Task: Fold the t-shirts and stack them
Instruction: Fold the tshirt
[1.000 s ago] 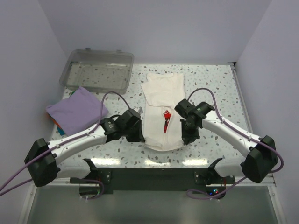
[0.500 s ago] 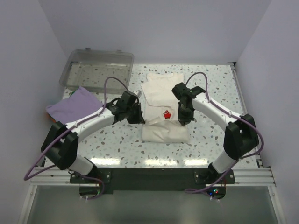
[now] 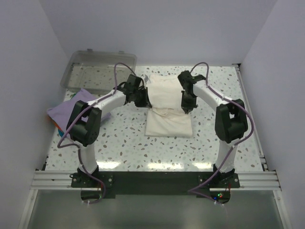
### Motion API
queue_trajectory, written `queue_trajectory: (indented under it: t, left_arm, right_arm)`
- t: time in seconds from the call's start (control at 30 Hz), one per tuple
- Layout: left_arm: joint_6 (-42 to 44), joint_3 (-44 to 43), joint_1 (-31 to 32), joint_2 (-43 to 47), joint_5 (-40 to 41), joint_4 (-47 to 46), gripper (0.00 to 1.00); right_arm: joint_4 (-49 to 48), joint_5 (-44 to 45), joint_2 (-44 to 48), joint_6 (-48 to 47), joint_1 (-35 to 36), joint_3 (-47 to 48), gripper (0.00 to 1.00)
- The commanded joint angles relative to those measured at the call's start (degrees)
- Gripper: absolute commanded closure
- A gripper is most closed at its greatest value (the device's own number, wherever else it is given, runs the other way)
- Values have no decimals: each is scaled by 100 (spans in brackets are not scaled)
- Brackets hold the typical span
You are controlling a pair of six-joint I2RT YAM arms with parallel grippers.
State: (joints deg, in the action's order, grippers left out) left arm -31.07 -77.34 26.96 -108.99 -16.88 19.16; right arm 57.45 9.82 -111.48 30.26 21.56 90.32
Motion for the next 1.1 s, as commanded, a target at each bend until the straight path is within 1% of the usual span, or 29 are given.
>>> queue_trajectory:
  t: [0.0, 0.13, 0.27, 0.3, 0.37, 0.4, 0.43, 0.53, 0.57, 0.6, 0.67, 0.73, 0.8, 0.87, 0.9, 0.93, 1.07]
  left_arm:
    - [277, -509, -138, -227, -227, -132, 100]
    - [277, -773, -235, -517, -324, -62, 100]
    - [207, -1133, -279, -799, -105, 316, 99]
    - [180, -1160, -296, -808, -52, 360, 85]
    - [66, -1178, -332, -773, 132, 369, 65]
    - [40, -1178, -349, -738, 211, 361, 62]
    - [48, -1187, -349, -677, 238, 352, 61]
    - [92, -1135, -349, -519, 326, 361, 55]
    - [101, -1099, -349, -466, 326, 361, 54]
    - [119, -1047, -349, -413, 309, 352, 53]
    - [145, -819, -349, -220, 212, 308, 52]
    - [163, -590, -332, 34, 116, 273, 52]
    - [163, -134, -314, 254, 80, 229, 49]
    - [84, 411, -288, 597, 19, 71, 46]
    - [84, 595, -270, 711, 1, 71, 45]
    - [23, 937, -244, 921, -8, 1, 45]
    - [-153, 1684, -95, 1257, -201, -289, 43]
  right_arm:
    - [12, 116, -58, -214, -134, 398, 100]
    - [100, 64, -304, -292, -187, 670, 100]
    - [135, 28, -637, -336, -258, 855, 100]
    - [135, 11, -690, -337, -284, 899, 100]
    - [170, -7, -822, -346, -354, 1048, 99]
    - [187, -16, -866, -345, -381, 1162, 95]
    - [222, -42, -875, -345, -450, 1206, 83]
    - [266, -86, -867, -337, -591, 1347, 66]
    - [267, -95, -832, -328, -627, 1347, 57]
    - [267, -112, -753, -319, -662, 1313, 54]
    - [197, -226, -621, -328, -767, 1225, 47]
    - [-4, -340, -306, -354, -846, 919, 43]
    - [-172, -691, -59, -389, -882, 654, 40]
    - [-366, -972, 275, -459, -908, 24, 39]
    - [-436, -1139, 398, -460, -899, 20, 39]
    - [-558, -1228, 495, -468, -908, -345, 39]
    - [-778, -1483, 1118, -451, -899, -1279, 40]
